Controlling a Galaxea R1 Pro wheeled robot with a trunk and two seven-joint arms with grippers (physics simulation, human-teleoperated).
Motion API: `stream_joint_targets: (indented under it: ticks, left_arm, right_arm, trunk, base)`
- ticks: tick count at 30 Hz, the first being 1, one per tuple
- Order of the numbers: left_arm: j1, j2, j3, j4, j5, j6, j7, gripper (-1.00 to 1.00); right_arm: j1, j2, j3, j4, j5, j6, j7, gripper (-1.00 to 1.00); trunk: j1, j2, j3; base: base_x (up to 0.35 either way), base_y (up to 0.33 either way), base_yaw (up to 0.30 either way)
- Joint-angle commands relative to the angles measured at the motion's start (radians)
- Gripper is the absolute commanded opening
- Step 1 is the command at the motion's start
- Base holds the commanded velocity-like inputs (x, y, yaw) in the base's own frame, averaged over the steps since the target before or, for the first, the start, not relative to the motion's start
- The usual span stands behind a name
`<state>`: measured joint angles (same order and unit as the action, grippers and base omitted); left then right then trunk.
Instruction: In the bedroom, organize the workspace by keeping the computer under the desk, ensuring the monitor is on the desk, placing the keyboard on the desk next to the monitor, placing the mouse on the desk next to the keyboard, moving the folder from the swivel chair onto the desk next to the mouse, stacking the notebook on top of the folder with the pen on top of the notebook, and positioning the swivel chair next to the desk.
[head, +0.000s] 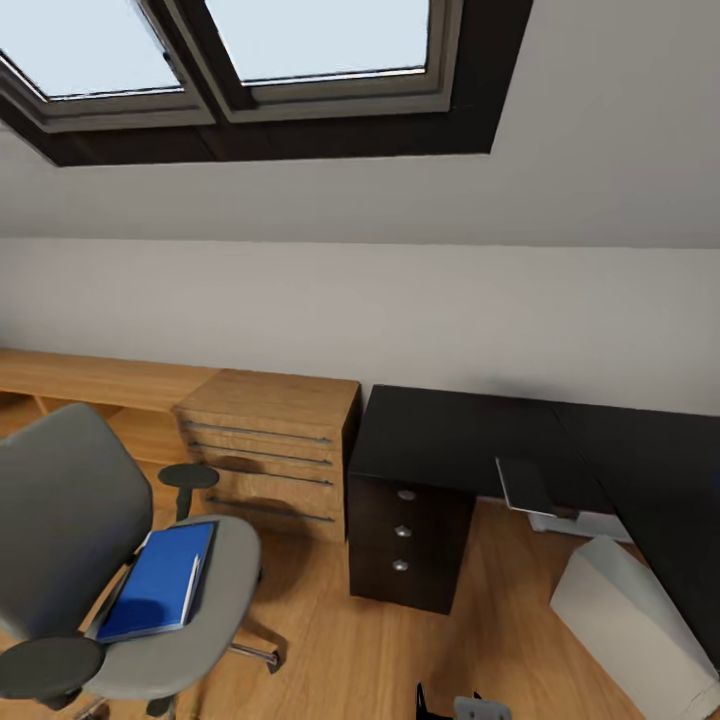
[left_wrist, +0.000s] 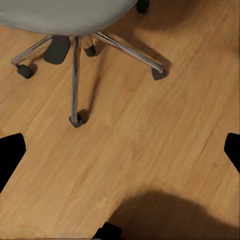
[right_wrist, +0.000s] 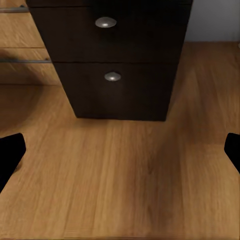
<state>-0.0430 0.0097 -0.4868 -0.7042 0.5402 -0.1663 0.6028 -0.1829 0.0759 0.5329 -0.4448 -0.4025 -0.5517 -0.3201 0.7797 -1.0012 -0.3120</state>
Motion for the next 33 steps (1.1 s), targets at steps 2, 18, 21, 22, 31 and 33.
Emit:
stream_joint_targets:
  ticks: [2, 18, 21, 22, 31, 33]
  left_arm:
    - [-0.001, 0.002, -0.007, 0.0, 0.011, -0.007, 0.006, 1.0]
    - [-0.001, 0.004, -0.007, -0.001, 0.011, -0.013, 0.01, 1.0]
    - [-0.001, 0.003, -0.007, -0.001, 0.011, -0.013, 0.01, 1.0]
    - [-0.001, 0.003, -0.007, -0.001, 0.011, -0.013, 0.009, 1.0]
    - [-0.001, 0.002, -0.007, -0.001, 0.011, -0.012, 0.009, 1.0]
    - [-0.001, 0.003, -0.007, -0.001, 0.011, -0.012, 0.009, 1.0]
  right_arm:
    - [-0.001, -0.001, 0.009, 0.001, -0.007, -0.004, -0.008, 1.0]
    - [-0.001, -0.001, 0.012, 0.0, -0.008, -0.064, -0.011, 1.0]
    - [-0.001, -0.001, 0.015, 0.001, -0.007, -0.067, -0.01, 1.0]
    - [-0.001, -0.001, 0.017, 0.001, -0.006, -0.068, -0.008, 1.0]
    - [-0.001, -0.001, 0.018, 0.001, -0.004, -0.069, -0.006, 1.0]
    - [-0.001, -0.001, 0.018, 0.001, -0.004, -0.069, -0.005, 1.0]
  trunk:
    - [0.0, -0.001, -0.001]
    - [0.0, -0.001, 0.005]
    - [0.0, -0.001, 0.006]
    - [0.0, -0.001, 0.006]
    - [0.0, -0.001, 0.006]
    - [0.0, -0.001, 0.006]
  base:
    - [-0.011, 0.0, 0.275]
    - [-0.001, 0.0, 0.211]
    - [0.0, 0.0, 0.018]
    - [0.0, 0.0, 0.004]
    - [0.0, 0.0, 0.001]
    - [0.0, 0.0, 0.0]
